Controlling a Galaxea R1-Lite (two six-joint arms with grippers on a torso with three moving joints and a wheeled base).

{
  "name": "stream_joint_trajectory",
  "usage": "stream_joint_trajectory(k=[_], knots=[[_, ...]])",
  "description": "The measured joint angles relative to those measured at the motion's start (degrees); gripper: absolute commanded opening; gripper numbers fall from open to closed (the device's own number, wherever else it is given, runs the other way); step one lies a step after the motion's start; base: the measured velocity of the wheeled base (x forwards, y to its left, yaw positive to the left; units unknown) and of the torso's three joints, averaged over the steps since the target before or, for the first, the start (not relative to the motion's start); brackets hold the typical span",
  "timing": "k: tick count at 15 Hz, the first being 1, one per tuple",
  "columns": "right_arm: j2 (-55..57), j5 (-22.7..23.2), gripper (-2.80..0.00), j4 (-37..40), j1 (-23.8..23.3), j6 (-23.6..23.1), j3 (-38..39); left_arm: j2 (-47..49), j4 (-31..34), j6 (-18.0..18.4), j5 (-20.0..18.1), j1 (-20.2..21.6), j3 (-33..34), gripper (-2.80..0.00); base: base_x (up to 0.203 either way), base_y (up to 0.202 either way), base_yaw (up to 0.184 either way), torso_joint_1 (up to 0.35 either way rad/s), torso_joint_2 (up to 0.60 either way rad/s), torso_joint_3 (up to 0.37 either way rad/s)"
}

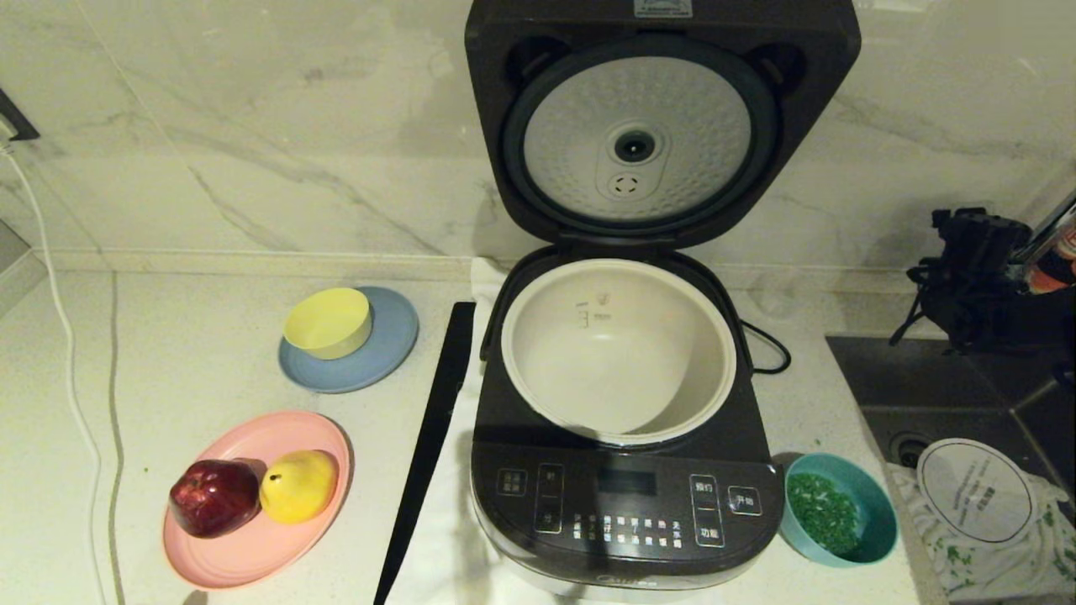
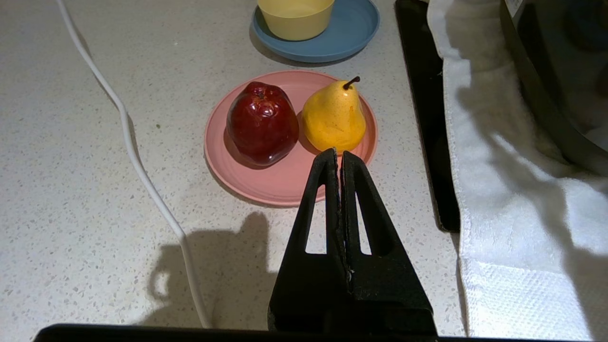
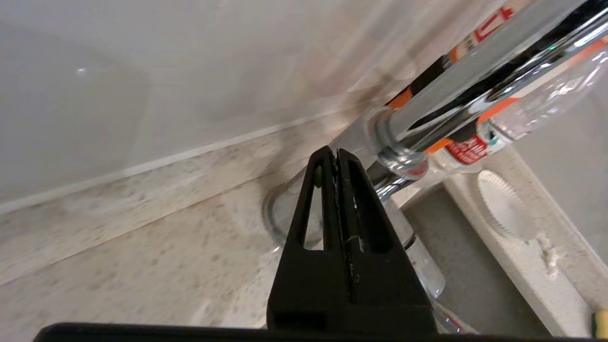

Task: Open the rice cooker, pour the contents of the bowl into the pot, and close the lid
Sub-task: Turn on the tap

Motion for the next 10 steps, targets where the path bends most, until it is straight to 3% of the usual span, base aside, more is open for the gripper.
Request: stream_joint_trajectory(k=[2, 6, 10], knots=[[-1.1, 1.5, -2.80, 4.4, 0.3, 3.0, 0.0, 0.0, 0.0, 0.0, 0.0, 0.0, 0.0, -2.80, 0.000, 0.000, 0.000, 0.000, 0.00, 0.000], [-5.0, 8.8, -2.80, 19.8, 0.9, 12.8, -2.3, 0.0, 0.0, 0.0, 0.0, 0.0, 0.0, -2.80, 0.000, 0.000, 0.000, 0.000, 0.00, 0.000], [-7.5, 12.1, -2.80, 22.1, 0.5, 13.6, -3.2, 0.0, 0.0, 0.0, 0.0, 0.0, 0.0, -2.80, 0.000, 0.000, 0.000, 0.000, 0.00, 0.000]])
